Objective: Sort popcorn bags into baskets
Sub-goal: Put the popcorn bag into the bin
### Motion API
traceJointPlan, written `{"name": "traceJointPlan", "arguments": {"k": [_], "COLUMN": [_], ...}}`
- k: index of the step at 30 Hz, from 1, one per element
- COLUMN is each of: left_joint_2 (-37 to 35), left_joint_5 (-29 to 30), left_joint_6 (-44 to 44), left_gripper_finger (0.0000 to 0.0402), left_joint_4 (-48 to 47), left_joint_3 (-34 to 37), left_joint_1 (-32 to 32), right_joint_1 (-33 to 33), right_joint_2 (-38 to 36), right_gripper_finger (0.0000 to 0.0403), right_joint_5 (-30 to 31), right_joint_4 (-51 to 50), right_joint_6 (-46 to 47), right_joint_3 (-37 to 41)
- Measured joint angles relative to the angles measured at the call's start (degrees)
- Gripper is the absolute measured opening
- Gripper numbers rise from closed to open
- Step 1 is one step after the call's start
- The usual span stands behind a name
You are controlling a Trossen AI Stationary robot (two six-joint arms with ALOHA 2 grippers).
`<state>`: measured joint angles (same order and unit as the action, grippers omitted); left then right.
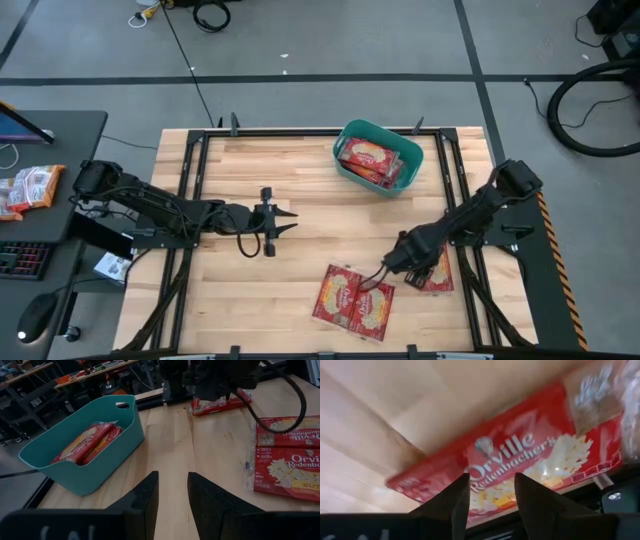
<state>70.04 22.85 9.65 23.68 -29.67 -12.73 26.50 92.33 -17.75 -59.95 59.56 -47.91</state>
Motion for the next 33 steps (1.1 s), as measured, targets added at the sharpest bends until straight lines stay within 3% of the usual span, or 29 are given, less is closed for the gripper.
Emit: {"name": "traceJointPlan", "arguments": {"k": [9, 11, 16, 20, 27, 33], "left_joint_2": [0.0, 0.0, 0.0, 0.0, 0.0, 0.0], "left_joint_5": [0.0, 0.0, 0.0, 0.0, 0.0, 0.0], "left_joint_6": [0.0, 0.0, 0.0, 0.0, 0.0, 0.0], "left_gripper_finger": [0.0109, 0.0109, 0.0109, 0.0109, 0.0109, 0.0109], "left_joint_4": [0.3, 0.5, 0.4, 0.4, 0.5, 0.6], "left_joint_3": [0.0, 0.0, 0.0, 0.0, 0.0, 0.0], "left_joint_1": [0.0, 0.0, 0.0, 0.0, 0.0, 0.0], "right_joint_1": [-0.5, -1.8, -4.0, -4.3, -4.0, -4.1], "right_joint_2": [-3.6, -3.7, -3.4, -3.4, -2.5, 5.7], "right_gripper_finger": [0.0160, 0.0159, 0.0154, 0.0152, 0.0151, 0.0150], "right_joint_5": [4.2, 8.4, 26.0, 31.7, 34.0, 35.5], "right_joint_4": [17.1, 21.5, 24.6, 21.2, 21.1, 26.1], "right_joint_6": [-5.5, -9.2, -20.8, -26.2, -24.8, -24.3], "right_joint_3": [4.8, 4.5, 0.0, -5.9, -11.0, -11.0]}}
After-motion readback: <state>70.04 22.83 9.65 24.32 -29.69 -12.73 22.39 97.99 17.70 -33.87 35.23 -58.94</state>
